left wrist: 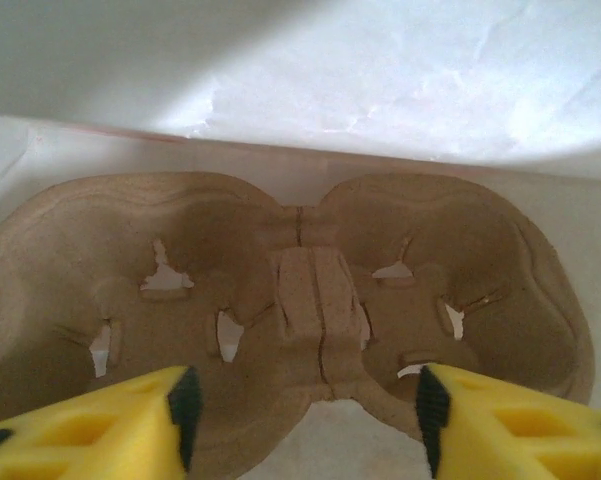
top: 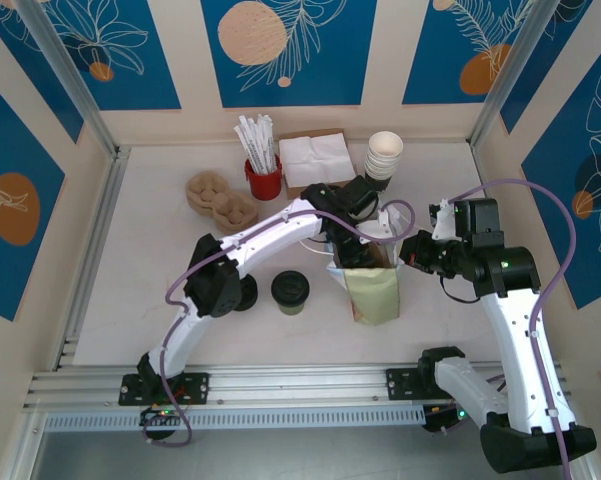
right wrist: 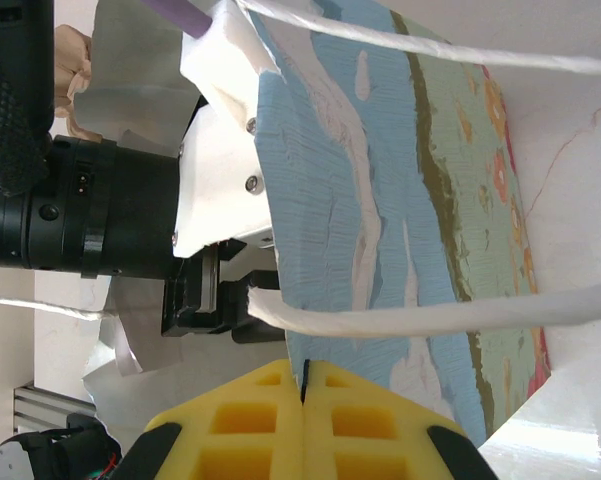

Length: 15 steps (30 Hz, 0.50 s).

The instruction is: Pack the takeout coffee

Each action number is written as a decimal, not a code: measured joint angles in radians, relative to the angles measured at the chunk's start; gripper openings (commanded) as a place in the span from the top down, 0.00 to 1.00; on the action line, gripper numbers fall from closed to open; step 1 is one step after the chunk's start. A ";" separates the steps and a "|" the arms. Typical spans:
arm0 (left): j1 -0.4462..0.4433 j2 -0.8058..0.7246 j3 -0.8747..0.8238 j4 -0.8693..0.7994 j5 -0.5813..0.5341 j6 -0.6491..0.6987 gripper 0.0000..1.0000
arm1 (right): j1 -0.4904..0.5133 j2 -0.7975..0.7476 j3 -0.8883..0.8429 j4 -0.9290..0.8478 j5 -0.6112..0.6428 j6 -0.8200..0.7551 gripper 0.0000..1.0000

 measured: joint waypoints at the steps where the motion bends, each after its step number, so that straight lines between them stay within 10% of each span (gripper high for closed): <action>1: 0.000 -0.002 0.007 -0.001 0.000 -0.003 0.33 | 0.000 0.000 0.000 0.000 0.000 0.000 1.00; 15: 0.000 -0.191 0.087 -0.006 -0.011 -0.079 0.23 | -0.004 -0.007 0.000 0.002 0.000 0.016 1.00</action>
